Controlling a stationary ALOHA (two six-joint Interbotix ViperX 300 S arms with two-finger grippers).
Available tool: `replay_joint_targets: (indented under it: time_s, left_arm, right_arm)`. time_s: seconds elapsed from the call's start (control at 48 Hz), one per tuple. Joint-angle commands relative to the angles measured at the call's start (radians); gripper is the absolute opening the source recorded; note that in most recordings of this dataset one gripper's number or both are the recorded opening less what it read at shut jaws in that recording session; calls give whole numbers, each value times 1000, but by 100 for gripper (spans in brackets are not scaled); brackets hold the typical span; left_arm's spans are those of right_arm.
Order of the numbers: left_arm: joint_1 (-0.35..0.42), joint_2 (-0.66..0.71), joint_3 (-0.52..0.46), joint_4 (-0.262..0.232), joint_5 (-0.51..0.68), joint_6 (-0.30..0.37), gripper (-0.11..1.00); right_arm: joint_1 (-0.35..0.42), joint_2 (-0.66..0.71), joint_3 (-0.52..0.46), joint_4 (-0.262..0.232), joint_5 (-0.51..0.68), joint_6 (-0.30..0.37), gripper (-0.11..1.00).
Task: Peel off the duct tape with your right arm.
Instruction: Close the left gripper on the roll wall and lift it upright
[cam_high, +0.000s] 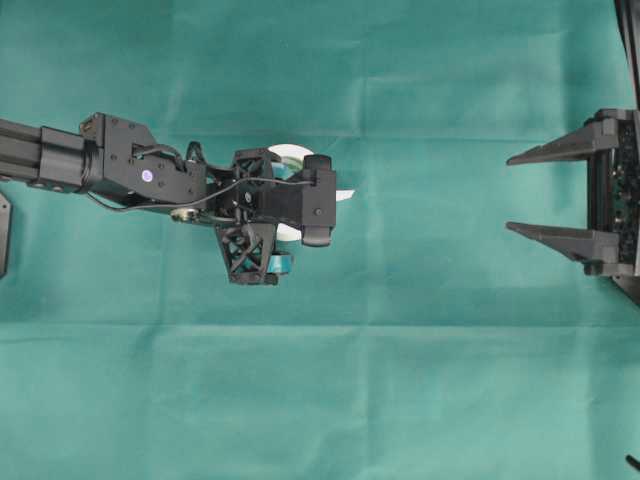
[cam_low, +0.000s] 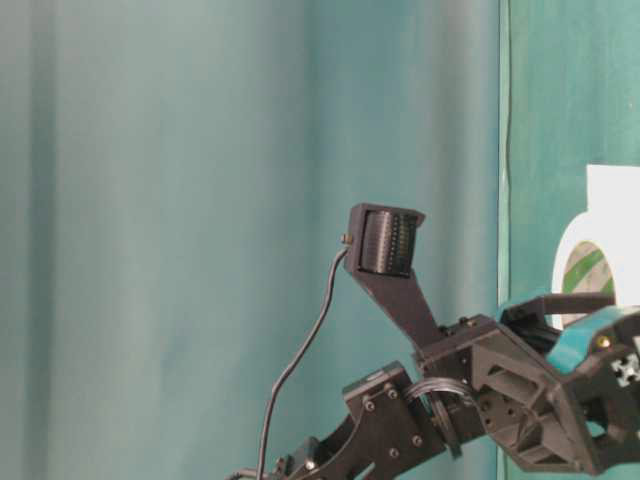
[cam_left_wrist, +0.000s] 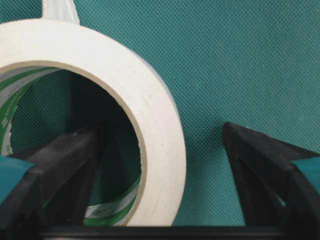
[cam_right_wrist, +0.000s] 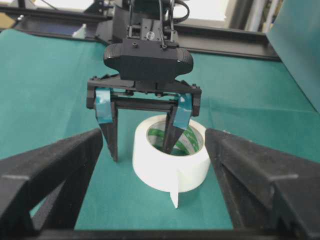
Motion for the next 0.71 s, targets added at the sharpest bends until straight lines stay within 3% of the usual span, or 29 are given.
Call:
replay_joint_targets:
  time_s: [0.0,0.167,0.25,0.417,0.688]
  left_arm:
    - [2,-17,-14,0,-5,2,80]
    - [2,-23,-14,0,18,2,32]
    - [2,-29,-18,2,49,9,23]
    - [-2,-52,-28,2,97,57,22]
    - [-3,-137,-60,2,149,55,22]
  right_arm:
    - [-2,6,-11,0,-9,2,76]
    - [0,8,-11,0,-9,2,76]
    - [-2,6,-9,0,-11,2,76]
    - [0,8,-9,-2,-9,2,76]
    - [-2,26,-5,-2,-26,2,76]
